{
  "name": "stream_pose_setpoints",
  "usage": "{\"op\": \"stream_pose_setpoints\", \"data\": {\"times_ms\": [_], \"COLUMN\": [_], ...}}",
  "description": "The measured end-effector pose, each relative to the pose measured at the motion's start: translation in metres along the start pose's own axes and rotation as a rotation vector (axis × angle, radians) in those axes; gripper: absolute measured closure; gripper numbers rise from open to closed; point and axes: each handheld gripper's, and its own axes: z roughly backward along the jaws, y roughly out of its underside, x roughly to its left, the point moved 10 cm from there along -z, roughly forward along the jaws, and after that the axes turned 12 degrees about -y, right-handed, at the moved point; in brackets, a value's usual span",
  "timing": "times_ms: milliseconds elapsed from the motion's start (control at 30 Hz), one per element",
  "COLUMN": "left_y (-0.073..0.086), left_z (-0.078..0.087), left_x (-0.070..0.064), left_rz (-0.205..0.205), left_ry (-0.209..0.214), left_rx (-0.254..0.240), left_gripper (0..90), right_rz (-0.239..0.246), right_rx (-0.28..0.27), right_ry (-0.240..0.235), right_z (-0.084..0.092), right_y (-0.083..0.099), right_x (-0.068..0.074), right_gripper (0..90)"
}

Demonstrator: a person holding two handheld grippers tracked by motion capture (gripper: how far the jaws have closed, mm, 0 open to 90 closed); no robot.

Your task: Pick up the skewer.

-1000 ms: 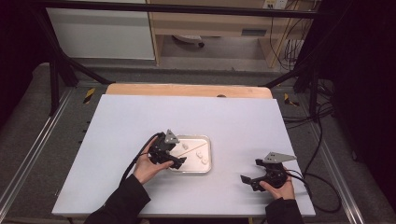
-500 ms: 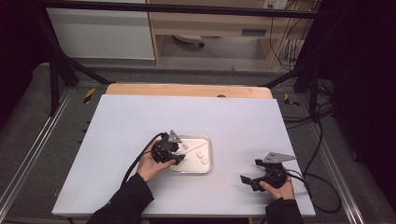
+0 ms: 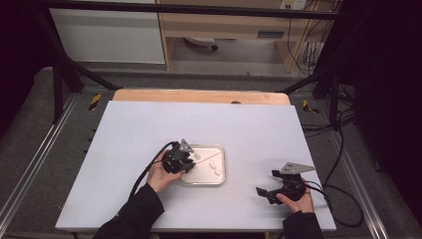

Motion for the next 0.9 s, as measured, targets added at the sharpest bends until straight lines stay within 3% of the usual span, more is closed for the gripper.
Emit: {"op": "stream_pose_setpoints", "data": {"times_ms": [367,900], "left_y": [0.0004,0.0000], "left_z": [0.0011,0.0028], "left_x": [-0.0044,-0.0060], "left_rz": [-0.035,0.007], "left_ry": [-0.005,0.017], "left_rx": [-0.001,-0.036], "left_gripper": [87.3,88.6], "right_rz": [-0.004,-0.002], "right_rx": [0.001,0.000], "right_ry": [-0.003,-0.004], "right_z": [-0.0006,-0.0013], "right_y": [0.0003,0.0005], "right_x": [0.0006,0.0006], "right_gripper": [1.2,1.2]}}
